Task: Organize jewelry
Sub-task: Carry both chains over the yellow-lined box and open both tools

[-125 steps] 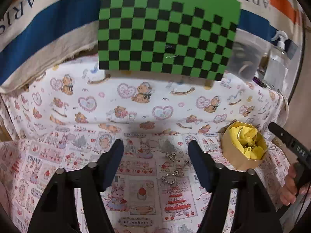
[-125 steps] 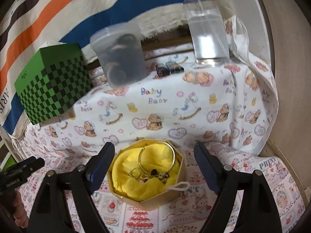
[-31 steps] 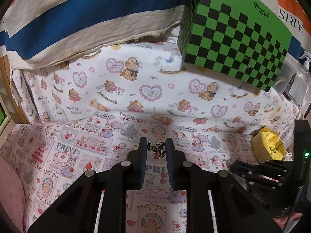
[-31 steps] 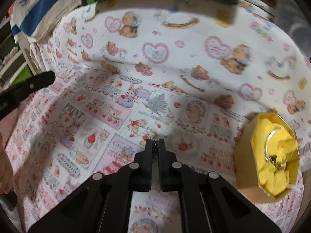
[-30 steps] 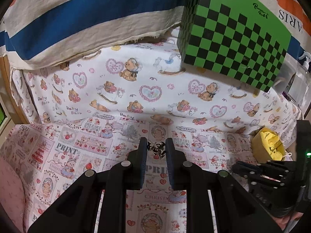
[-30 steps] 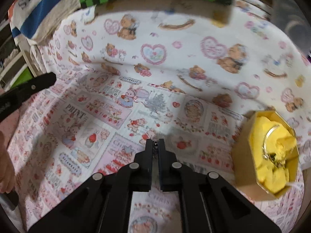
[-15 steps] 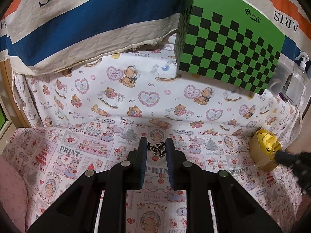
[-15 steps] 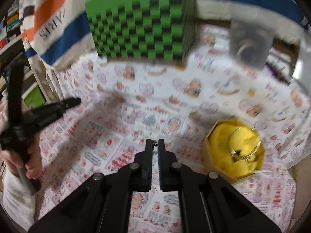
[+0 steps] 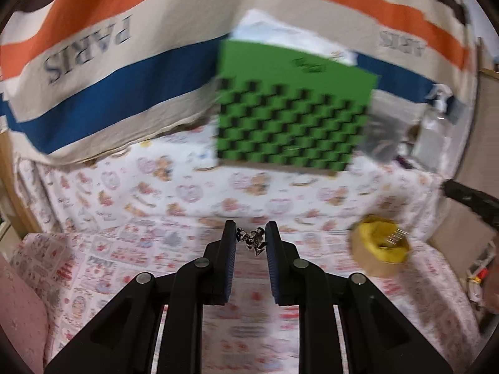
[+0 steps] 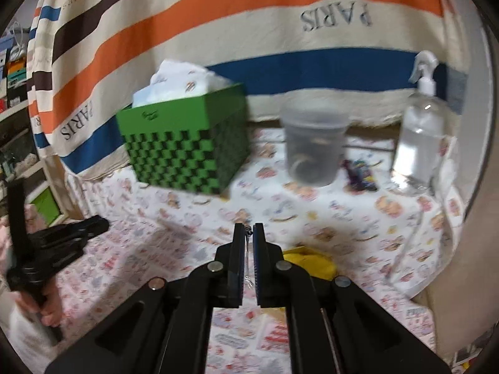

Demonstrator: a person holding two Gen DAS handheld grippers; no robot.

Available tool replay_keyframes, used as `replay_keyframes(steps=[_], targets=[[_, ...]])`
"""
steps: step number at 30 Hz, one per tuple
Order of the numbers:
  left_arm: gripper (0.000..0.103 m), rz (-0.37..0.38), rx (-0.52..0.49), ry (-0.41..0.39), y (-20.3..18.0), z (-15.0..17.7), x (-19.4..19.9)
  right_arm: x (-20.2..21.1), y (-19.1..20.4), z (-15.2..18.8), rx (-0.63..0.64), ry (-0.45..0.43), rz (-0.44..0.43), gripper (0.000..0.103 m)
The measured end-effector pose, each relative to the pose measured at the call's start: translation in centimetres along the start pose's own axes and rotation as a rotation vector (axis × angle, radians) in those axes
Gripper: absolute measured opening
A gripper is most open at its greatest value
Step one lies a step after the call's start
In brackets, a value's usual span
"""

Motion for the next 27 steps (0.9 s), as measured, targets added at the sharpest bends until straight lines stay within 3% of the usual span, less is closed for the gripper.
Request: replay_keyframes(steps=[4,8,14,27], targets=[[0.018,0.015,-0.079,-0.002,-3.8,-1.1,0.6,-0.3,-1.2,0.2,-0.005,-0.013,0.017,0.004],[0.018,0.065,-0.087,0.010,-6.6,-2.1,0.2,-0.5,-2.4,0.1,-0.012,-0.037,0.030,0.004],[0.018,0.077,-0.134,0.022,-10.4,-2.8,-1.7,-1.6,-4.5,0.7,-0.071,-0.030,0.014,0.004],[0.018,0.067,-0.163,0.073,-13.4,-1.7,-4.9,-9.2,-8.3,5.9,-0.142,0.168,0.045,0.004]])
Point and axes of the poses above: each gripper's, at about its wrist camera, not at the fingertips, and x roughly against the way its jaws point, y to its left, z to its underside, the point moved 2 cm from there along -x, roughly the way its jaws point, and after that the axes turned 2 degrees about -y, right-handed, at the moved point
